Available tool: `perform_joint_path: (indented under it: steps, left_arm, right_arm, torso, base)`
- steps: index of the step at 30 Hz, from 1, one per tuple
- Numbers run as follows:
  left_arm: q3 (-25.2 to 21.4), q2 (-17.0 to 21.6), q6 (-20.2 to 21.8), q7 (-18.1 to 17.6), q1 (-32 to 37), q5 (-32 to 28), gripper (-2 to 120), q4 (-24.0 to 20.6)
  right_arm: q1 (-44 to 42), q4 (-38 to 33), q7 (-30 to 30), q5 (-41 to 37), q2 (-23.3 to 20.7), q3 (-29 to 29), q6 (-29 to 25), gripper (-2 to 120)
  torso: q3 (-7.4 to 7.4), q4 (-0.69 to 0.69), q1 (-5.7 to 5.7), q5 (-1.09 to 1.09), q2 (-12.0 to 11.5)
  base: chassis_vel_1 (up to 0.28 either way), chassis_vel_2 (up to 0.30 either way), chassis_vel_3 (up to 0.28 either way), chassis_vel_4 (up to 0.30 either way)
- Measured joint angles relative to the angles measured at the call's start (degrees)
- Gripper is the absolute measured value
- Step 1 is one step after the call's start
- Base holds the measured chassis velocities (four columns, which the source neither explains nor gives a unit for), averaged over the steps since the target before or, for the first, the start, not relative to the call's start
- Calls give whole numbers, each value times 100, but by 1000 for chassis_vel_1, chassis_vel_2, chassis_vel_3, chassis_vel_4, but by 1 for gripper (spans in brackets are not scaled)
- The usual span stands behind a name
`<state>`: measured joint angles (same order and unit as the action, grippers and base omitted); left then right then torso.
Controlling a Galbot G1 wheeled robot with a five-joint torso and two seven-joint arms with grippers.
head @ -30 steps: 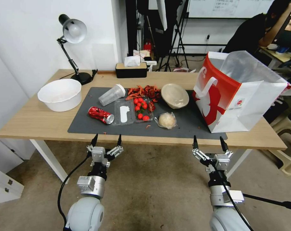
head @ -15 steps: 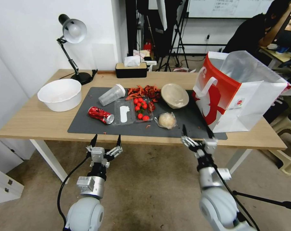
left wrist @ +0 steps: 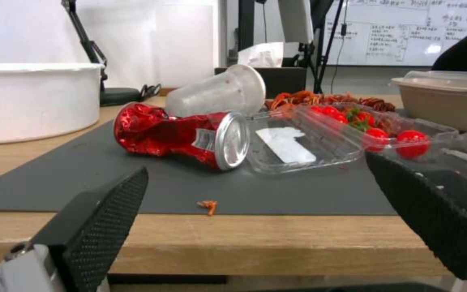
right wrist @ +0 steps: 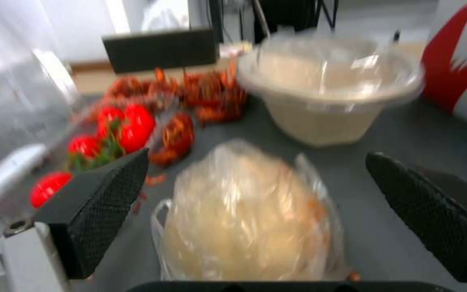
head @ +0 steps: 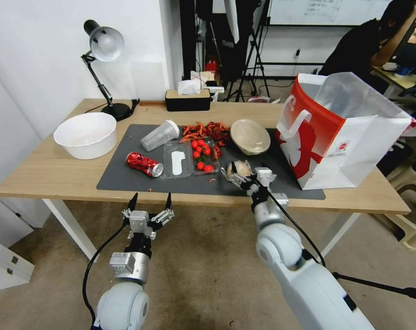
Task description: Pick up the trash from the table and place it into the takeout bag.
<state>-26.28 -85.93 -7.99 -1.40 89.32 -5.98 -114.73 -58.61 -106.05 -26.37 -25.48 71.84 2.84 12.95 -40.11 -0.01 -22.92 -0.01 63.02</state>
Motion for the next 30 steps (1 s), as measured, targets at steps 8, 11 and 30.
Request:
perform_joint_path:
  steps: [8,11,30]
  left_arm:
    - [-20,-10,-41,-9,7,2,100,26]
    - [-20,-15,-55,-10,7,7,100,39]
    - [-26,-2,-103,-16,1,35,100,82]
  right_arm:
    - [161,267,-121,-107,72,-147,267,92]
    - [168,320,-107,-98,101,-189,275,78]
    - [-8,32,267,-9,66,-35,-147,15]
  torso:
    - [0,0,0,1,0]
    - [0,0,0,1,0]
    - [1,1,0,2,0]
  base:
    - [0,0,0,0]
    - [0,0,0,0]
    - [0,0,0,0]
